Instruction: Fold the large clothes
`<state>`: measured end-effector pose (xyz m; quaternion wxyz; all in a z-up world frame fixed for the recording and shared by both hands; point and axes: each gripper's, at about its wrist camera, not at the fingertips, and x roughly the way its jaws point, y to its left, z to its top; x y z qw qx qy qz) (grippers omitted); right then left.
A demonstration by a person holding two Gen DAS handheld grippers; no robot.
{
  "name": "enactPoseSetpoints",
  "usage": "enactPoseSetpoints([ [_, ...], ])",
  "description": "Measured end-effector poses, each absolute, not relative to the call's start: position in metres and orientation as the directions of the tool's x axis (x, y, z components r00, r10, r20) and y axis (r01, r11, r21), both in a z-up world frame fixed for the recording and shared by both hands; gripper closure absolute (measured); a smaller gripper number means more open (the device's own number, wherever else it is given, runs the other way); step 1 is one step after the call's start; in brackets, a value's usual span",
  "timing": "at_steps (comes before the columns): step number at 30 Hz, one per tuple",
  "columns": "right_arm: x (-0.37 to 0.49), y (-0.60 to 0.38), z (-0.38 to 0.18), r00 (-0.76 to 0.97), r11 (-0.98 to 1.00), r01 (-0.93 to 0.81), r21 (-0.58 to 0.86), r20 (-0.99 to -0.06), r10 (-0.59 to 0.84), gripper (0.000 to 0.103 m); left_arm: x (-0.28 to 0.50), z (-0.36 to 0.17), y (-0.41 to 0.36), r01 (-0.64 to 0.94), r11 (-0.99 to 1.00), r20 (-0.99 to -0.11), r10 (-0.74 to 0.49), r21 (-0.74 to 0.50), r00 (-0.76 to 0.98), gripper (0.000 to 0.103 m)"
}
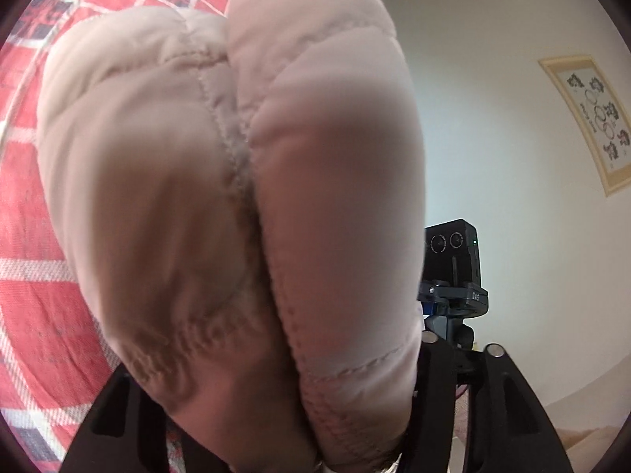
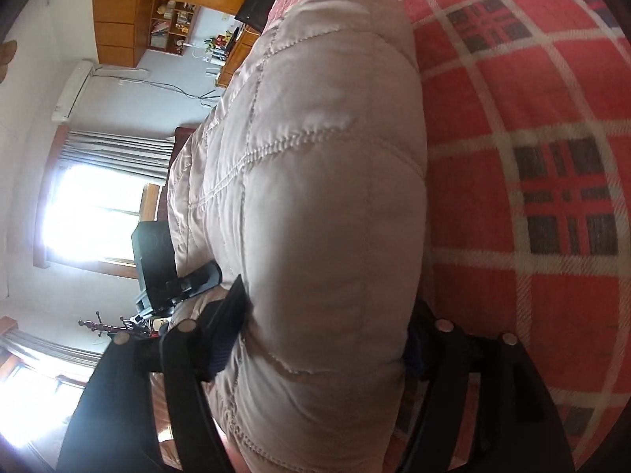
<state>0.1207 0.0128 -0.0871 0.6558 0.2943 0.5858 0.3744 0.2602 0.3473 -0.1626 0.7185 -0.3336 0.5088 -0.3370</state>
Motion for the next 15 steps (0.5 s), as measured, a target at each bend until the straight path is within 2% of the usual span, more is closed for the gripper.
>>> enactPoseSetpoints([
  [4, 0.122, 0.001, -0.087, 0.031, 0.571, -0.124, 0.812, -0.572, 0.82, 0.021, 0.255, -0.147, 0.344, 0.103, 0.581, -0.545, -0.802, -0.808, 0.245, 0.036],
  [15, 0.07, -0.026, -0.083, -0.013, 0.553, -0.073, 0.83, -0.555, 0.832, 0.018, 0.175, -0.085, 0.397, 0.098, 0.689, -0.604, -0.687, -0.718, 0.404, 0.036],
])
